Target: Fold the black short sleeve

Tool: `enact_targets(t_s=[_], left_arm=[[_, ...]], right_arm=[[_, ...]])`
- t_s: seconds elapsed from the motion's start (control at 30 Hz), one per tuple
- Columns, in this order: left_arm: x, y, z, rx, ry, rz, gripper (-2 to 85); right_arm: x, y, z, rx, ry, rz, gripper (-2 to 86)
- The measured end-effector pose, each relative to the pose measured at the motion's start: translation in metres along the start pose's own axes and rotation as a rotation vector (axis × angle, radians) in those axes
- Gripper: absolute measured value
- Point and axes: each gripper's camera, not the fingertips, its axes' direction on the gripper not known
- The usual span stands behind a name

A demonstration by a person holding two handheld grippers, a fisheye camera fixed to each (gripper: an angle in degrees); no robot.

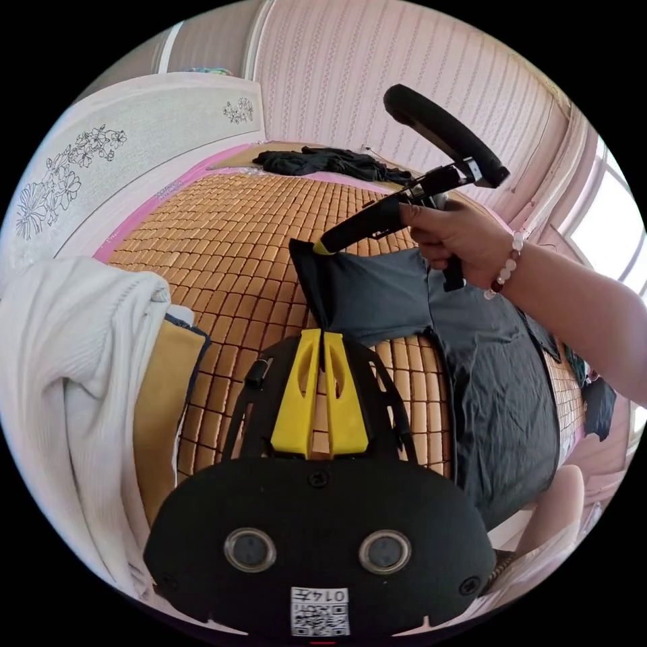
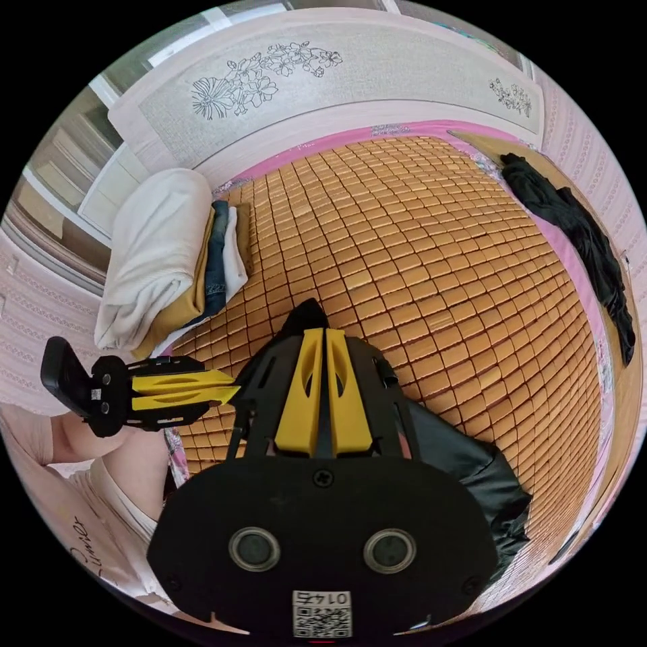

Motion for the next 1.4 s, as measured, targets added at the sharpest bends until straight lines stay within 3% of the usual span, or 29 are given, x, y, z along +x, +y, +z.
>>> enact_targets(t_s=[0.2, 0.33, 0.5, 0.67, 0.83, 0.93, 1.1, 1.27, 1.4], left_arm=[[-0.019, 0.000, 0.040, -0.177, -0.005, -0.029, -0.4], [-0.018, 0.008, 0.032, -0.145, -0.005, -0.001, 1.9], [-0.016, 0.014, 0.027, -0.147, -0.011, 0.039, 2.7], [-0.023, 0.023, 0.023, -0.130, 0.001, 0.024, 0.8], [-0.026, 0.029, 0.019, -0.132, 0.008, 0.010, -0.2], [-0.024, 0.033, 0.016, -0.144, -0.003, 0.038, 0.1], [-0.019, 0.040, 0.004, -0.122, 0.012, 0.083, 1.2], [-0.026, 0.025, 0.002, -0.054, -0.009, 0.023, 4.0], [-0.025, 0.011, 0.030, -0.133, -0.029, -0.001, 5.6]], right_arm=[[0.008, -0.014, 0.022, -0.054, -0.001, 0.046, 4.8], [0.014, -0.006, 0.025, -0.079, 0.069, 0.060, 5.5], [0.022, 0.007, 0.058, -0.259, 0.234, 0.080, 4.9], [0.010, 0.005, 0.065, -0.220, 0.314, 0.053, -0.3], [0.016, 0.004, 0.067, -0.213, 0.263, 0.116, -0.9], [0.009, 0.010, 0.059, -0.115, 0.374, 0.141, -0.7], [0.025, 0.013, 0.065, -0.179, 0.306, 0.196, -0.3], [0.017, 0.010, 0.042, -0.090, 0.345, 0.201, 4.3], [-0.010, -0.010, 0.052, -0.089, 0.173, 0.075, 4.5]])
